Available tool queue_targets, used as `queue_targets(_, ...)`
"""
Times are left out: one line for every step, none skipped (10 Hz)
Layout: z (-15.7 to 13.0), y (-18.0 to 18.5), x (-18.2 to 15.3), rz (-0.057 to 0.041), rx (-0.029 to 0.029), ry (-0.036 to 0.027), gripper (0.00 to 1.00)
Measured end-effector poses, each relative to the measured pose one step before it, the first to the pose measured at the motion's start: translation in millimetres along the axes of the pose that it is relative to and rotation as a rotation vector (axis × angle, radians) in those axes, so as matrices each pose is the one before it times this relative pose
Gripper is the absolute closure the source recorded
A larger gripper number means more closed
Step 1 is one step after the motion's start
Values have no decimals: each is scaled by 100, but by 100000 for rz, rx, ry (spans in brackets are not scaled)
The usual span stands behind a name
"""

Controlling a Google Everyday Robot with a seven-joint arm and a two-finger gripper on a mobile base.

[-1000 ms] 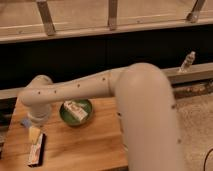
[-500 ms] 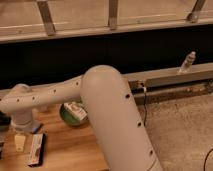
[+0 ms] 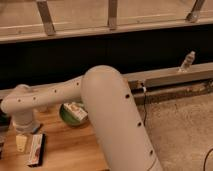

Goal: Place the eraser on the white sponge

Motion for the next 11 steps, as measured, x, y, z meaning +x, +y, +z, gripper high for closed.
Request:
queue_targets(1122, -329, 1458, 7844, -1976, -583, 20)
queue_targets(530, -255, 960, 8403, -908, -1361, 20)
queue_targets(275, -192, 990, 11742, -28, -3965, 20)
queue_targets(-99, -124, 1025, 14568, 1519, -8171, 20)
queue_targets(-181, 179, 534, 8492, 195, -5597, 20)
queue_targets(-276, 278, 795, 9376, -864, -5880, 20)
queue_targets(-412, 283, 984, 8808, -1952, -5032, 20)
queue_targets(-314, 14, 655, 5063, -1277, -2386, 20)
queue_targets(-128, -190, 315, 2612, 297, -641, 20)
queue_targets(252, 97, -127, -1386, -7, 2025, 20)
queue_targets(487, 532, -396, -3454, -274, 1632, 20)
